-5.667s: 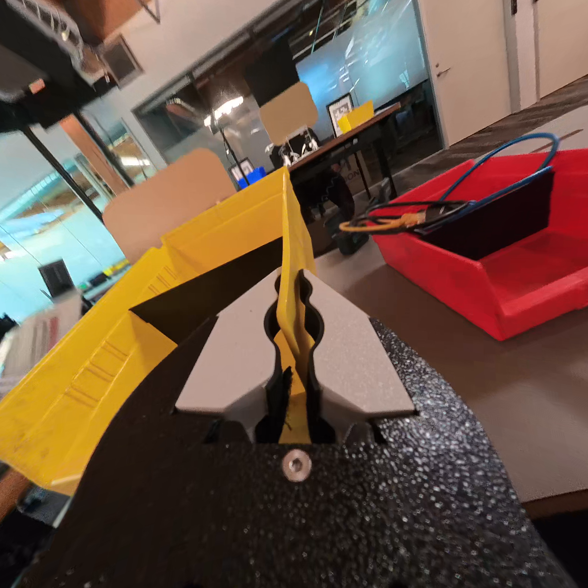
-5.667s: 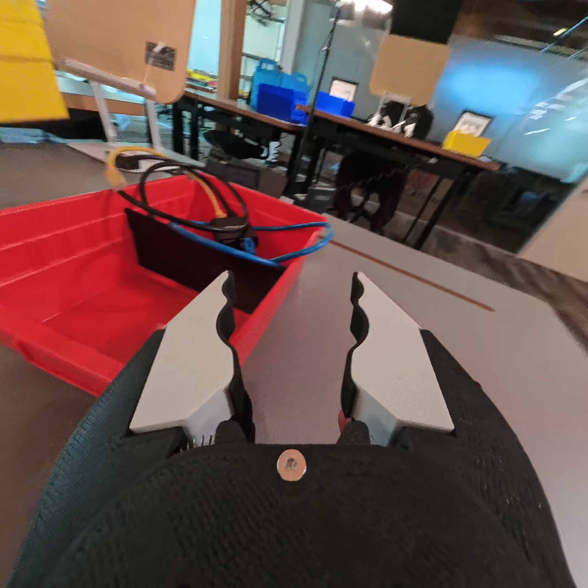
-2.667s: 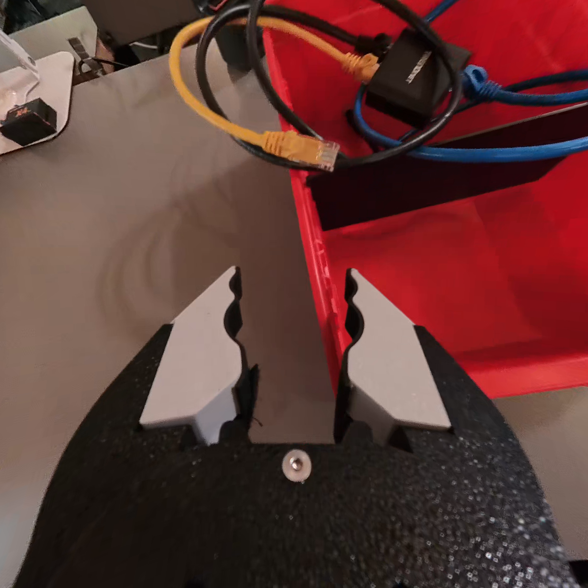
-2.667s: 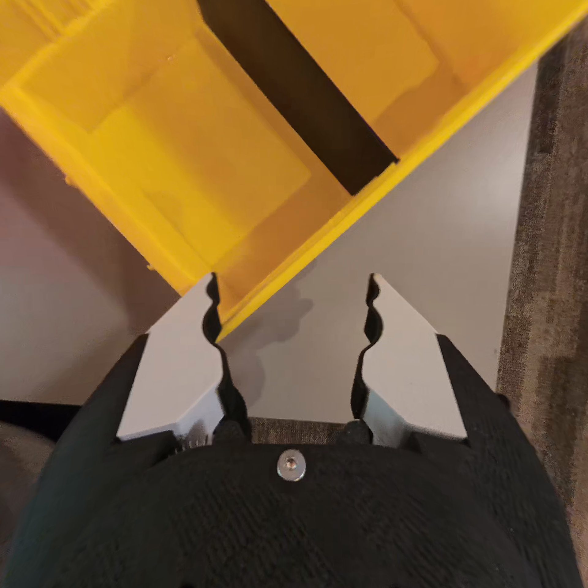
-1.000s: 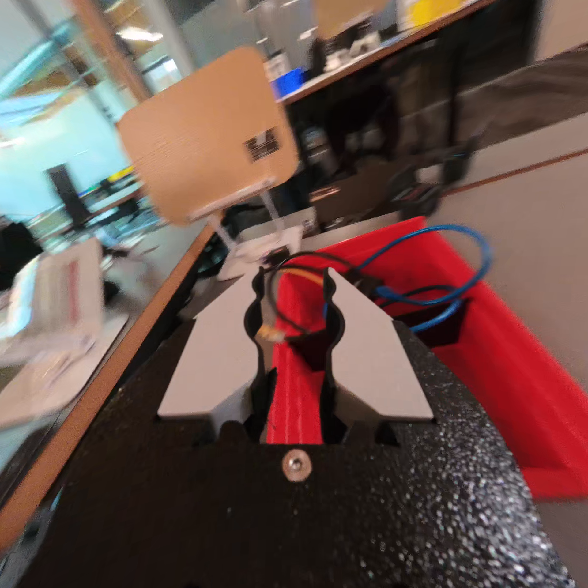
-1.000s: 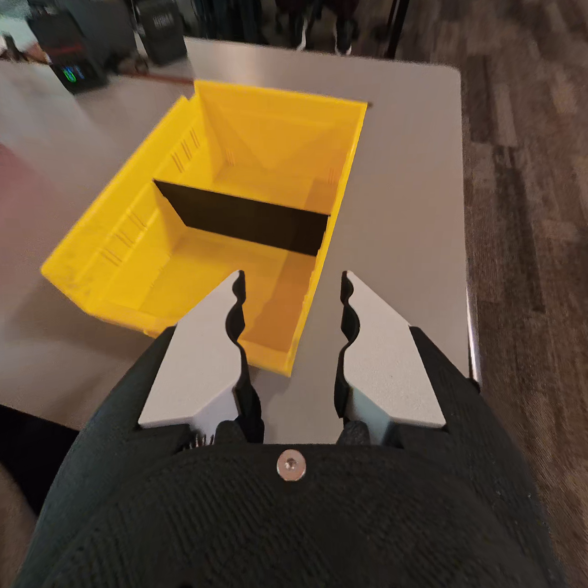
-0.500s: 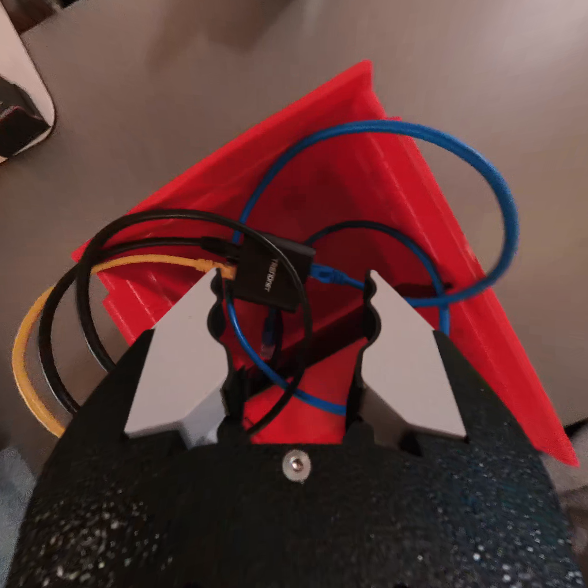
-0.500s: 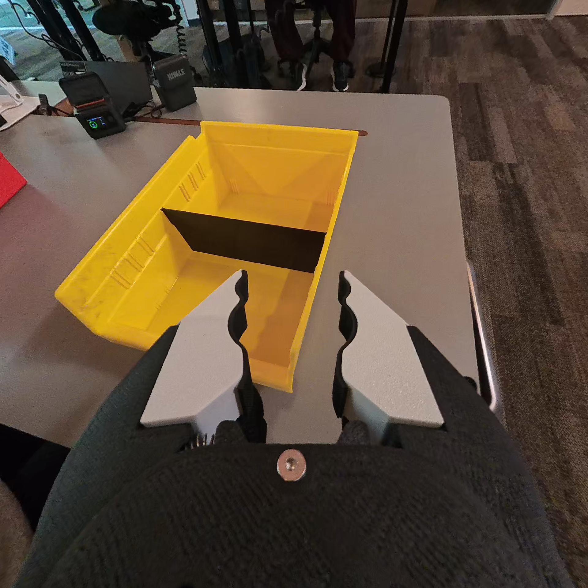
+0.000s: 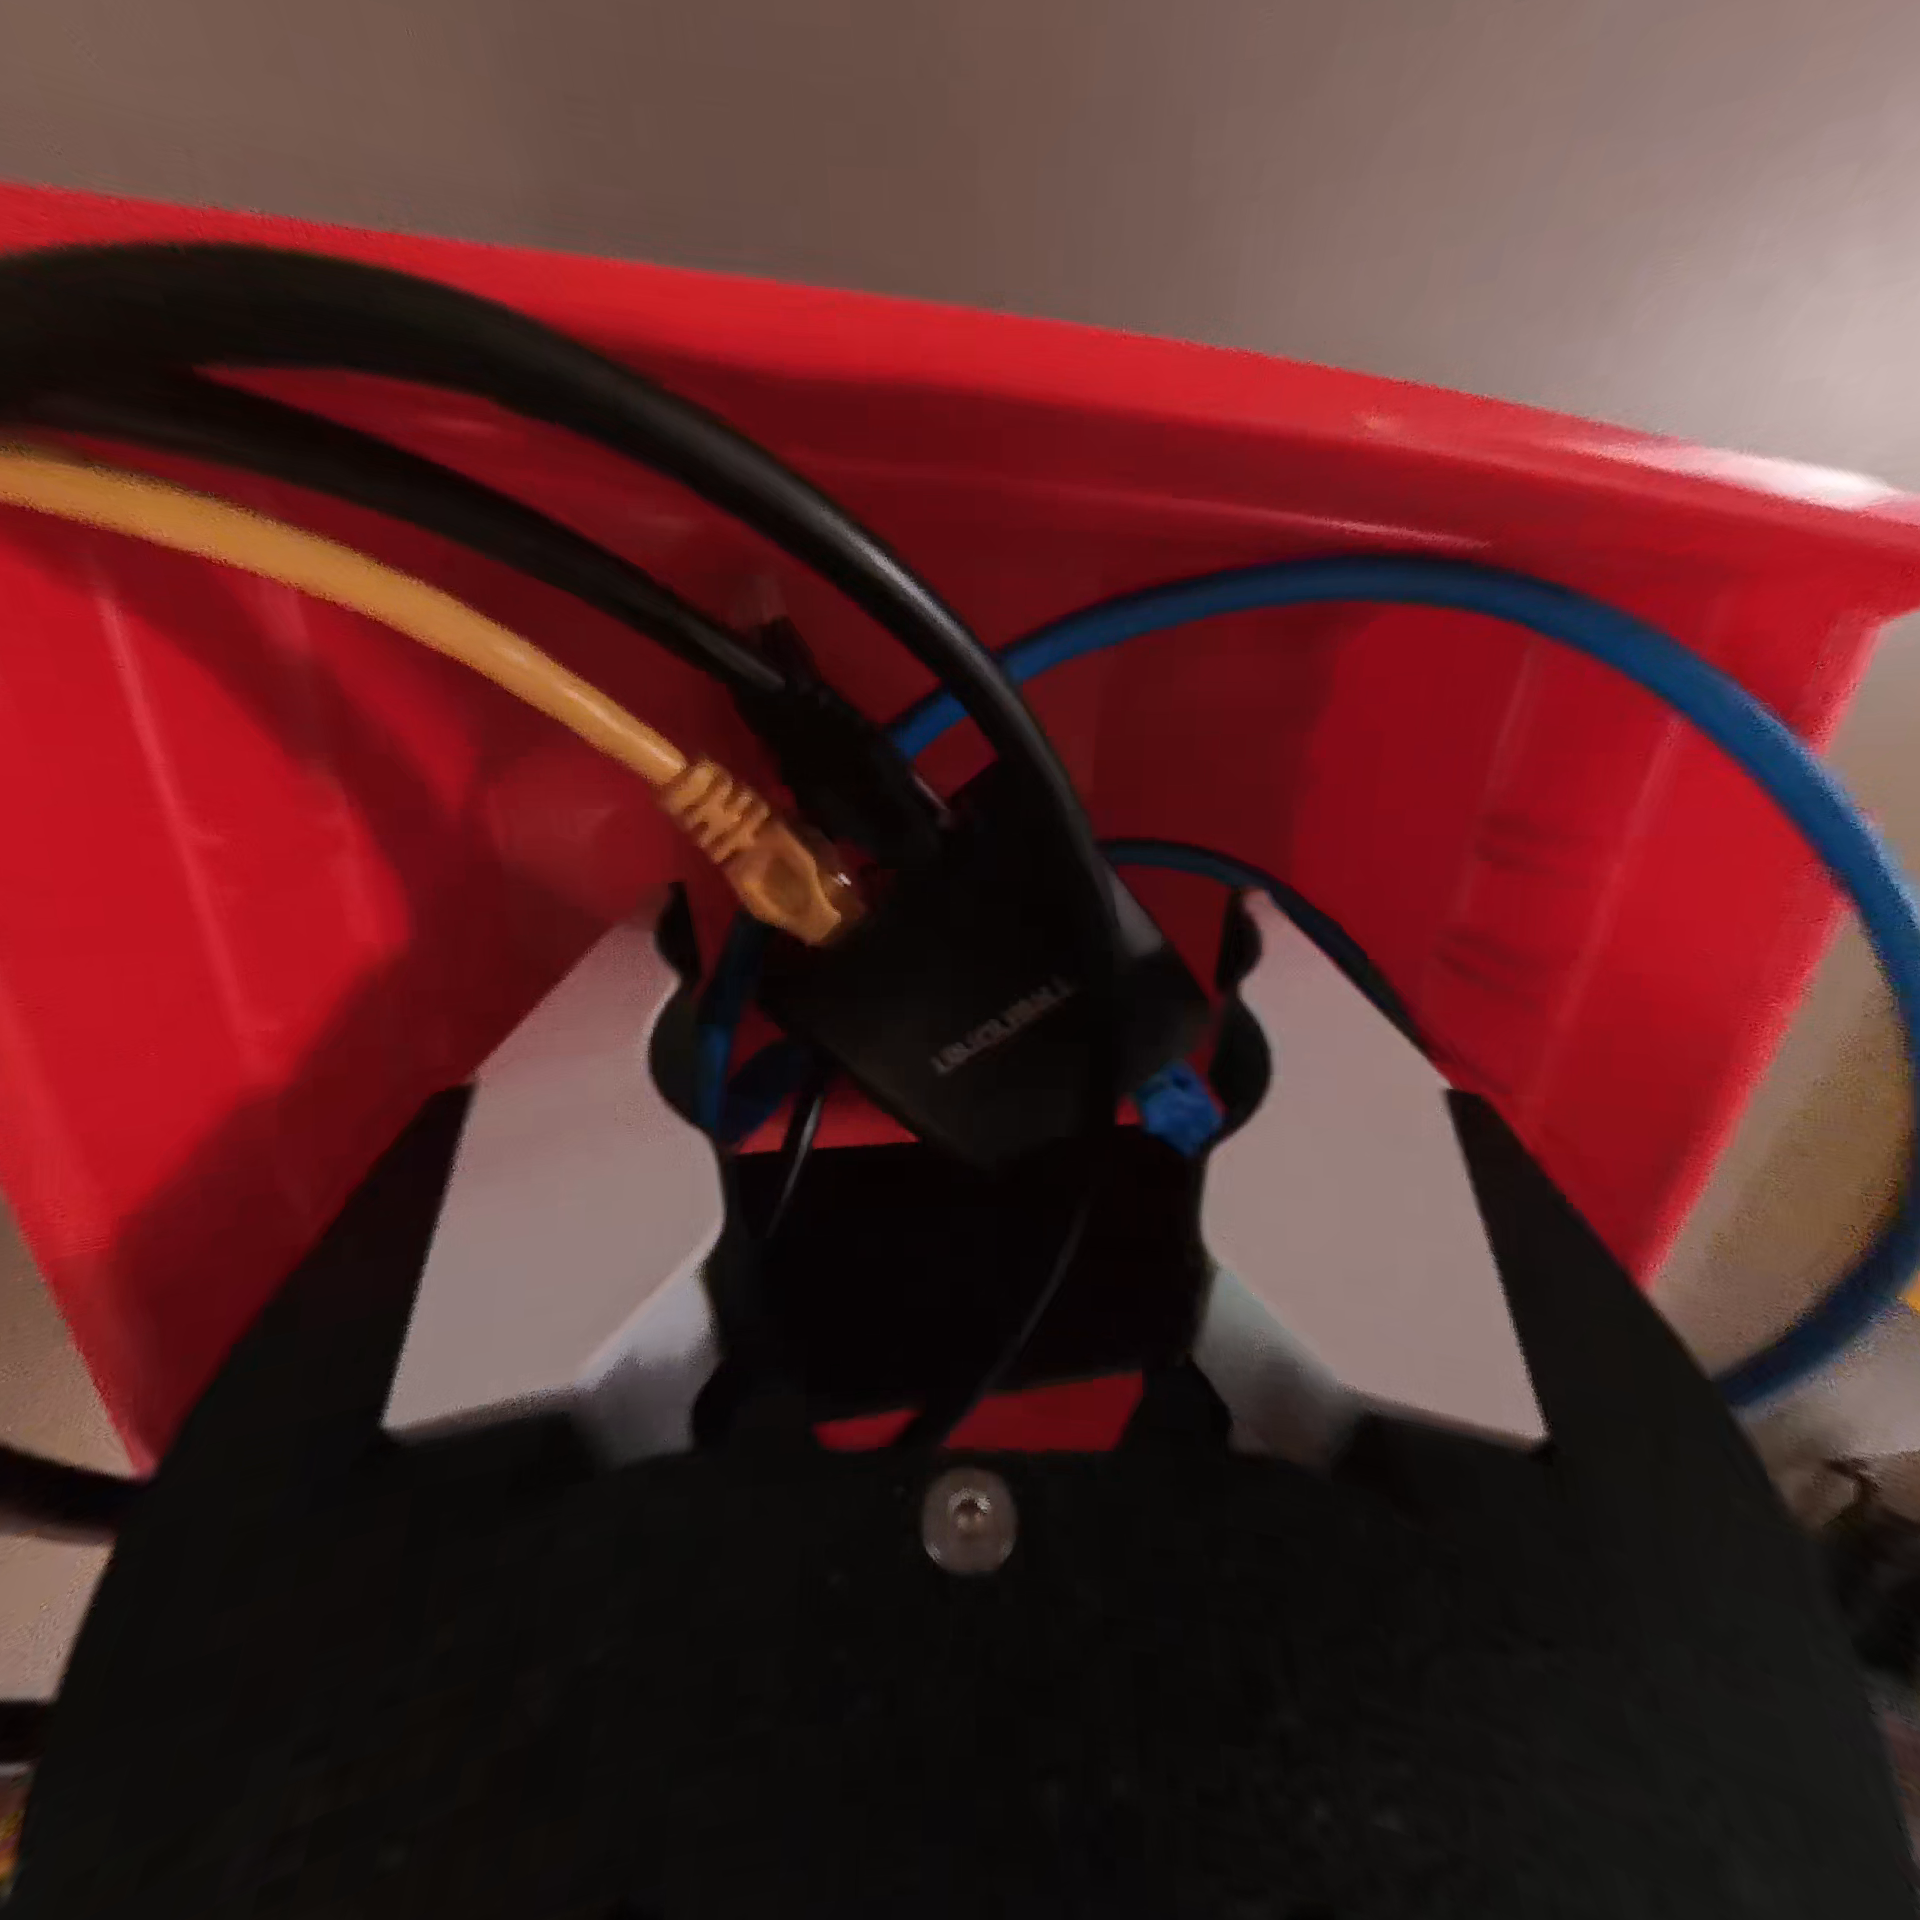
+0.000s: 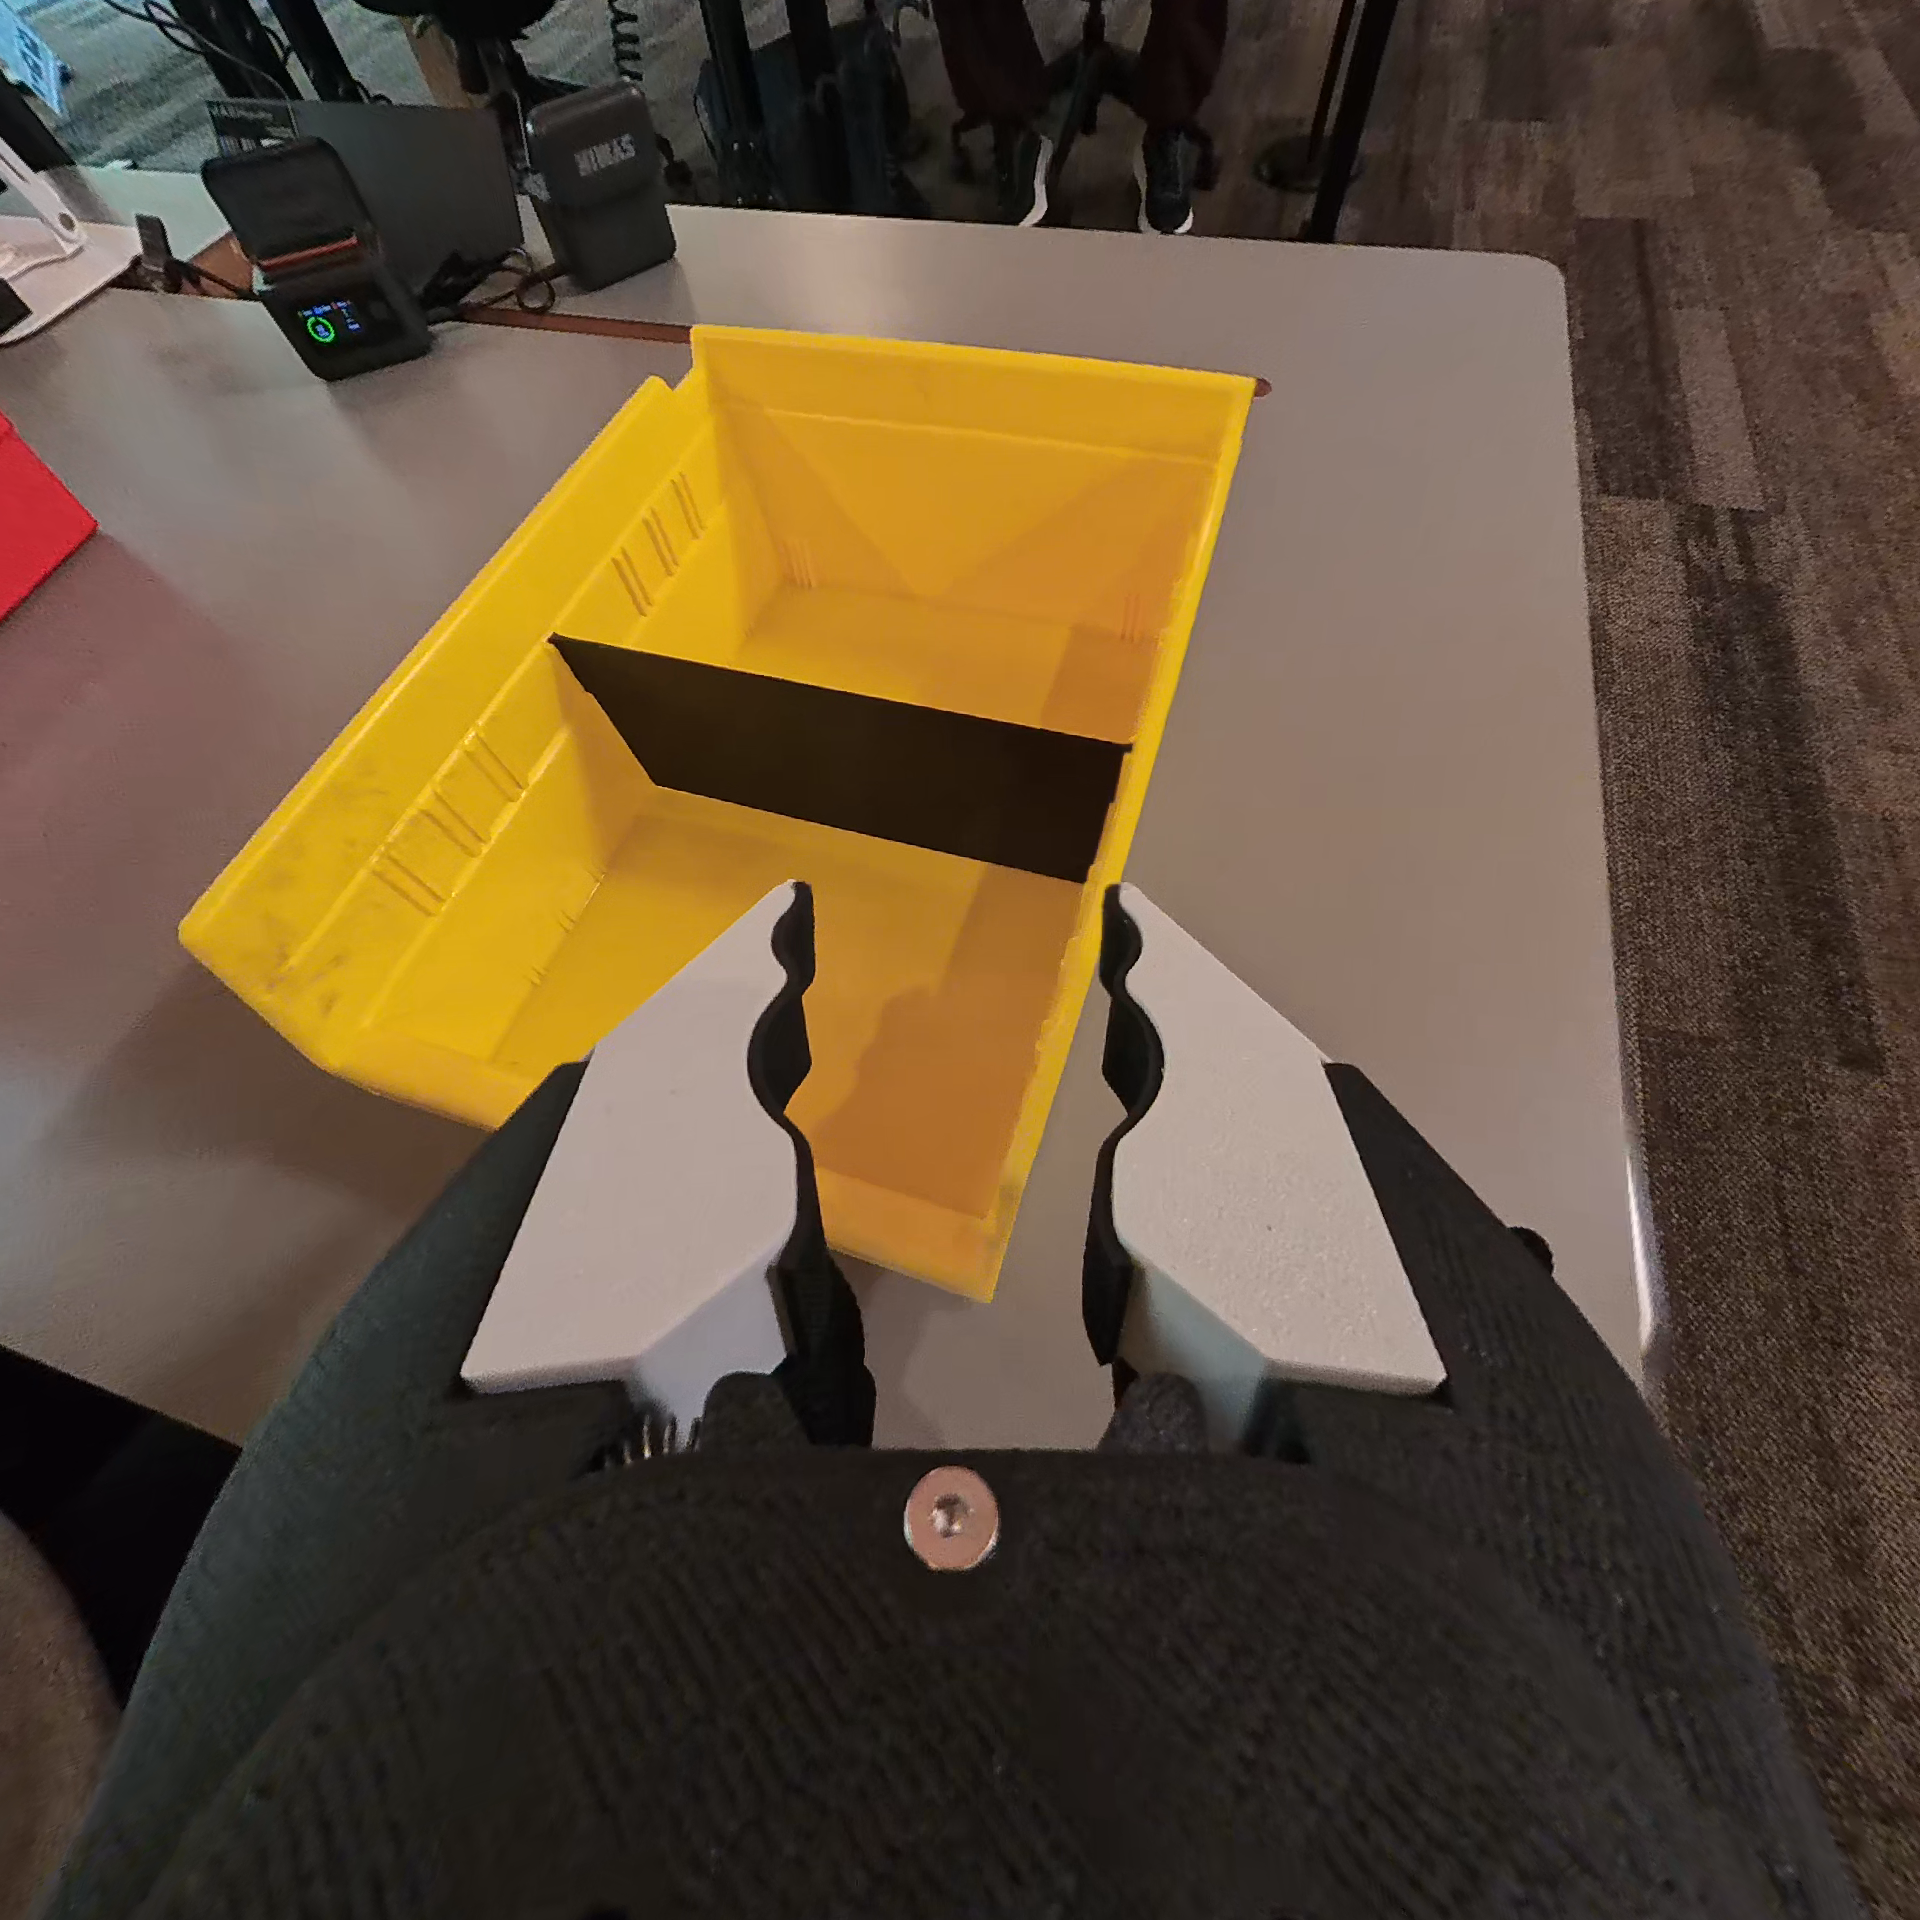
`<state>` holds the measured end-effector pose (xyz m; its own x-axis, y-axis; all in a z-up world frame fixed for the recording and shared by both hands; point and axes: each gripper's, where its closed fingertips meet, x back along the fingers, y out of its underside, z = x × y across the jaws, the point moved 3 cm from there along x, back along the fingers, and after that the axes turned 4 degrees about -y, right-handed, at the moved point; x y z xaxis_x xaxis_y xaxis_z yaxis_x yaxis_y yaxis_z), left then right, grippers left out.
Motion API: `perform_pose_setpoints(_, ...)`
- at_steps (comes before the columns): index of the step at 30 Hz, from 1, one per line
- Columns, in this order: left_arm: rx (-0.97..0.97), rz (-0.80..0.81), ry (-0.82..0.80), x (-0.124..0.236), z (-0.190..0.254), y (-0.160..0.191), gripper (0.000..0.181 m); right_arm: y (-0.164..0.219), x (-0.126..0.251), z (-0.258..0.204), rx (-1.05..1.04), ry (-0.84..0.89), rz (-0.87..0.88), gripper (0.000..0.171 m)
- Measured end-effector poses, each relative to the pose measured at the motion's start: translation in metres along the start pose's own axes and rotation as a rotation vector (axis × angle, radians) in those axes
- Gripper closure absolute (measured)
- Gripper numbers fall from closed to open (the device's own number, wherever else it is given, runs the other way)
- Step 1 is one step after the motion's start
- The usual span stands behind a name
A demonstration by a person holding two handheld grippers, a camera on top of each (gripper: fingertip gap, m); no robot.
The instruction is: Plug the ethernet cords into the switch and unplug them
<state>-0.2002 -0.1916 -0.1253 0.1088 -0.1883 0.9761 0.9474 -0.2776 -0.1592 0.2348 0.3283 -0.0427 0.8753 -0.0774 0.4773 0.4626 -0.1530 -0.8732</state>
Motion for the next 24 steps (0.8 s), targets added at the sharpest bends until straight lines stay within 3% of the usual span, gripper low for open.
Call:
perform_pose_setpoints(5,-0.045,0.006,0.005,-0.004,-0.001,0.002,0.092,0.001,-0.004,-0.003,0.009,-0.011,-0.011,0.118)
perform_pose_setpoints(12,-0.115,0.126,0.104,0.044,0.000,-0.002,0.099,0.002,-0.007,-0.006,0.015,-0.021,-0.018,0.119)
perform_pose_setpoints(17,-0.115,0.315,0.367,0.104,0.018,-0.003,0.102,-0.001,-0.006,-0.010,0.029,-0.027,-0.008,0.119)
perform_pose_setpoints(24,-0.138,0.603,0.808,0.216,0.053,0.000,0.105,-0.003,-0.007,-0.013,0.033,-0.036,-0.006,0.119)
